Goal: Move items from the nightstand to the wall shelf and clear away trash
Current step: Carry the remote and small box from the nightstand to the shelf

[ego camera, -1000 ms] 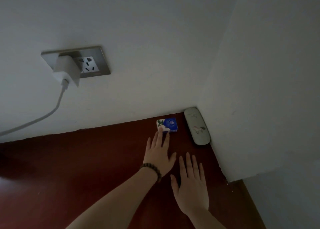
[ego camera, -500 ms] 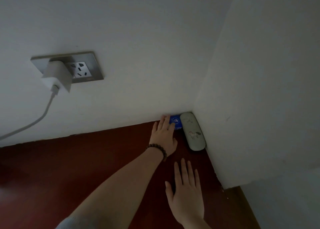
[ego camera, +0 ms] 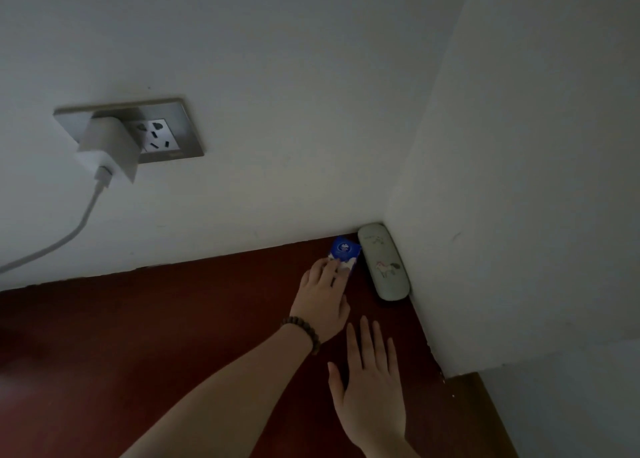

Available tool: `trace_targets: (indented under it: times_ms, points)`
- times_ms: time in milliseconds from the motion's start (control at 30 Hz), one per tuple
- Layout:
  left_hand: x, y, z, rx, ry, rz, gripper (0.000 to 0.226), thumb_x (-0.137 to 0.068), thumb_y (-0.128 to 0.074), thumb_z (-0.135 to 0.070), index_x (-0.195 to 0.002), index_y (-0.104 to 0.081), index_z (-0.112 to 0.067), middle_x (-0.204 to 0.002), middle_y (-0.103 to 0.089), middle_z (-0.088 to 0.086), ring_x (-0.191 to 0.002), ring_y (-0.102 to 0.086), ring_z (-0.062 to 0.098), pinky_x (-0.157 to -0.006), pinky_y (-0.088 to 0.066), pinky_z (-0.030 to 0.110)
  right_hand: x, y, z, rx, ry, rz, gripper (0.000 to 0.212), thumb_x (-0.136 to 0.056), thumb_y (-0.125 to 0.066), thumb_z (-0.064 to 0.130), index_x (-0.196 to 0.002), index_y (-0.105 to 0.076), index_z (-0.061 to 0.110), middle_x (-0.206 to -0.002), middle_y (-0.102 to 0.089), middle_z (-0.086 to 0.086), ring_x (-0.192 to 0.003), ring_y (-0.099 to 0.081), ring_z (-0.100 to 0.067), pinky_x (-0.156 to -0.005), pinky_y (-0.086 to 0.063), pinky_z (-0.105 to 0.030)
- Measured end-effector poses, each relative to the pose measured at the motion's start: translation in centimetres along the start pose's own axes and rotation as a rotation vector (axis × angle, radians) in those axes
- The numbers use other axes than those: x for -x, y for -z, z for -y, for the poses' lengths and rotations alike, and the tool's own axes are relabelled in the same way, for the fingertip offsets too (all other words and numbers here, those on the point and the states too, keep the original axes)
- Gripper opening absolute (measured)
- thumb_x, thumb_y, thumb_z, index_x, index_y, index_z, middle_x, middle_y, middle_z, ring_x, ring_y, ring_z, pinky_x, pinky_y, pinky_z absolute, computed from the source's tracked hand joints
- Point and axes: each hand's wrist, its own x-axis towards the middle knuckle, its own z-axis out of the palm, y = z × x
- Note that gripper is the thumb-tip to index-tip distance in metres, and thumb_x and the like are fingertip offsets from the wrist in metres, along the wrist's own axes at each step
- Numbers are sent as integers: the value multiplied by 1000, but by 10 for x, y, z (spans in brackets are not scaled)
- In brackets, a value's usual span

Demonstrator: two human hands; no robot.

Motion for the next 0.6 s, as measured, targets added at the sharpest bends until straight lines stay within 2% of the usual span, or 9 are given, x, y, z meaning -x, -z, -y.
trace_targets:
  times_ms: [167,300,367,500,600]
  points:
    - [3,-4,5,-75,-129,97,65,-88,-34,-42,-148,-18,-22,-157,-15,0,-139,-11,26,-110,-16,46,0,0,0,-2,0,-9,67,-92,-31,56,-144,-34,14,-151,-32,-11,-141,-27,-27,-110,-17,-45]
    - [-12,-7,5,-141,-148,178,69,-91,-28,-49,-150,0,-25,-157,8,-4,-142,16,18,-114,3,44,0,1,1,-6,1,-2,67,-93,-28,56,-145,-33,14,-152,-30,-10,-141,-26,-27,-110,-16,-45]
    - [-21,-9,4,-136,-128,211,73,-92,-27,-52,-149,8,-25,-156,16,-2,-138,26,16,-116,3,44,0,1,1,-9,5,-8,67,-93,-27,57,-145,-33,14,-152,-29,-10,-141,-25,-28,-111,-16,-45]
    - [-30,-9,6,-155,-118,259,80,-90,-28,-57,-147,18,-23,-152,27,-1,-136,31,18,-115,3,44,0,2,2,-16,4,-18,67,-93,-29,57,-145,-33,15,-152,-29,-10,-141,-24,-28,-111,-16,-45]
    - [-34,-6,7,-154,-115,291,79,-90,-28,-58,-147,16,-25,-153,25,-2,-135,31,15,-114,5,45,1,1,1,-20,7,-18,67,-93,-28,57,-146,-32,15,-153,-28,-10,-142,-23,-28,-111,-15,-45]
